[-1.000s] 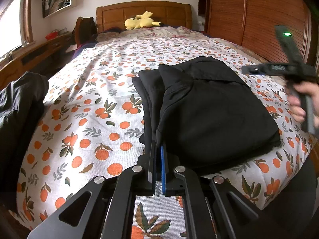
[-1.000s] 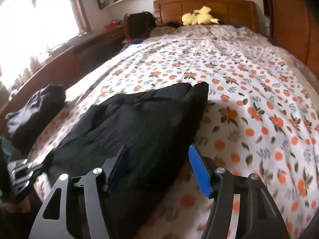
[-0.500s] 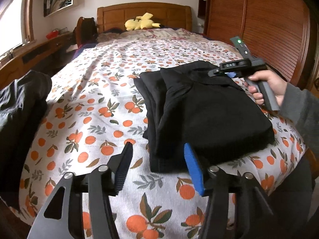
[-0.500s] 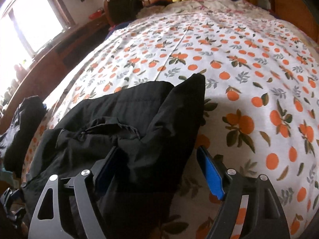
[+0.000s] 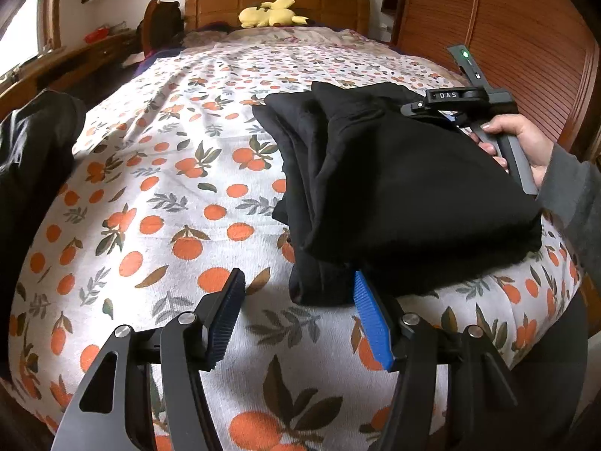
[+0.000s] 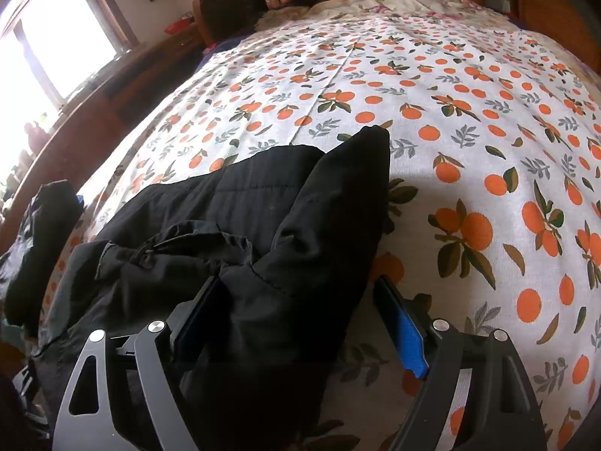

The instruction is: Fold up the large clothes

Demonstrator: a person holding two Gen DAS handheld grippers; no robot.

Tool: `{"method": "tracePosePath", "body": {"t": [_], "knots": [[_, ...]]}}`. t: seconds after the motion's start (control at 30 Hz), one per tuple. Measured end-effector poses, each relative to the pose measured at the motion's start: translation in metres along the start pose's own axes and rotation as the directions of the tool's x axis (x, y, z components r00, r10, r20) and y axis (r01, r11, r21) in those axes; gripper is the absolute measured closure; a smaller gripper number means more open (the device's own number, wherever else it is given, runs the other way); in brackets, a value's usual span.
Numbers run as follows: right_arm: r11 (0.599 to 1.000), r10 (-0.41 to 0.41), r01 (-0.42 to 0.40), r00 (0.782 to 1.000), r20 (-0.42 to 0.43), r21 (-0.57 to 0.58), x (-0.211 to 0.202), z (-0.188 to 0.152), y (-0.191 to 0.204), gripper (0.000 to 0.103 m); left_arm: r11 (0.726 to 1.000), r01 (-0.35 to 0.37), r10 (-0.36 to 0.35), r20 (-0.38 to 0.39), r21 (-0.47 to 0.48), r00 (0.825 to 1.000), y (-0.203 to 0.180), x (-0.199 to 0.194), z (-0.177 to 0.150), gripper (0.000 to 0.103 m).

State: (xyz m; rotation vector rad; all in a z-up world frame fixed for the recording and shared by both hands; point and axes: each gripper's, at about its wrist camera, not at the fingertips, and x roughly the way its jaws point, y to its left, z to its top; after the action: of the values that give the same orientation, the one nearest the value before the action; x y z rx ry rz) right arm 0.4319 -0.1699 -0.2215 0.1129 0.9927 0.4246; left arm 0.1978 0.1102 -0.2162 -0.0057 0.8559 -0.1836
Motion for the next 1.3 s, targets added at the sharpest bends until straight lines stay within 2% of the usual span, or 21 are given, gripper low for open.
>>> {"method": "tracePosePath", "body": {"t": [0.07,0.13,0.17,0.2,0.27,0.33,0.4,0.43,0.5,0.6,0.77,1.03,1.3], "knots": [[1.000,0.005,-0.005,1.000,-0.002,0.009,0.000,0.001,-0.002,0.025,1.000,0.014,-0.014,0.000,-0.007,1.000,0.000,0.002,0.000,0.048],[1.000,0.015,-0.015,1.000,-0.005,0.020,0.001,0.001,-0.003,0.030,0.999,0.050,-0.050,-0.008,-0.010,0.999,-0.002,0.004,0.001,0.069],[0.999,0.031,-0.031,0.999,-0.009,0.028,0.000,0.001,-0.003,0.033,0.997,0.072,-0.072,-0.014,-0.006,0.997,-0.004,0.004,0.000,0.073],[0.997,0.066,-0.065,0.998,-0.018,0.048,0.001,0.001,-0.006,0.037,0.998,0.070,-0.070,-0.016,0.002,0.997,-0.006,0.005,0.000,0.075],[0.995,0.078,-0.077,0.997,-0.023,0.059,-0.001,0.000,-0.005,0.043,0.997,0.072,-0.072,-0.017,0.012,0.997,-0.009,0.005,0.000,0.082],[0.994,0.096,-0.095,0.995,-0.025,0.056,-0.003,0.001,-0.003,0.054,0.997,0.080,-0.080,-0.012,0.006,0.997,-0.008,0.005,0.000,0.089],[0.995,0.093,-0.092,0.995,-0.019,0.043,-0.009,0.001,0.003,0.069,0.997,0.080,-0.080,0.007,0.007,0.997,-0.010,0.001,0.002,0.093],[0.996,0.085,-0.084,0.996,-0.010,0.031,-0.015,0.002,0.007,0.072,0.997,0.078,-0.079,0.017,0.007,0.997,-0.011,-0.002,0.003,0.095],[0.998,0.070,-0.070,0.997,0.018,-0.004,-0.027,0.005,0.015,0.078,0.998,0.067,-0.068,0.036,0.011,0.997,-0.013,-0.007,0.005,0.096],[0.997,0.075,-0.073,0.995,0.073,-0.025,-0.047,0.007,0.026,0.081,0.999,0.052,-0.053,0.067,0.012,0.996,-0.015,-0.020,0.011,0.096],[0.993,0.088,-0.074,0.982,0.168,-0.091,-0.086,0.016,0.065,0.083,1.000,0.019,-0.019,0.124,0.003,0.992,-0.005,-0.044,0.020,0.097],[0.977,0.155,-0.115,0.961,0.230,-0.177,-0.110,0.043,0.150,0.083,0.999,-0.030,0.040,0.233,-0.044,0.972,0.059,-0.109,0.040,0.097],[0.949,0.222,-0.158,0.949,0.223,-0.273,-0.093,0.073,0.264,0.083,0.983,-0.141,0.172,0.296,-0.121,0.940,0.151,-0.170,0.051,0.098]]}}
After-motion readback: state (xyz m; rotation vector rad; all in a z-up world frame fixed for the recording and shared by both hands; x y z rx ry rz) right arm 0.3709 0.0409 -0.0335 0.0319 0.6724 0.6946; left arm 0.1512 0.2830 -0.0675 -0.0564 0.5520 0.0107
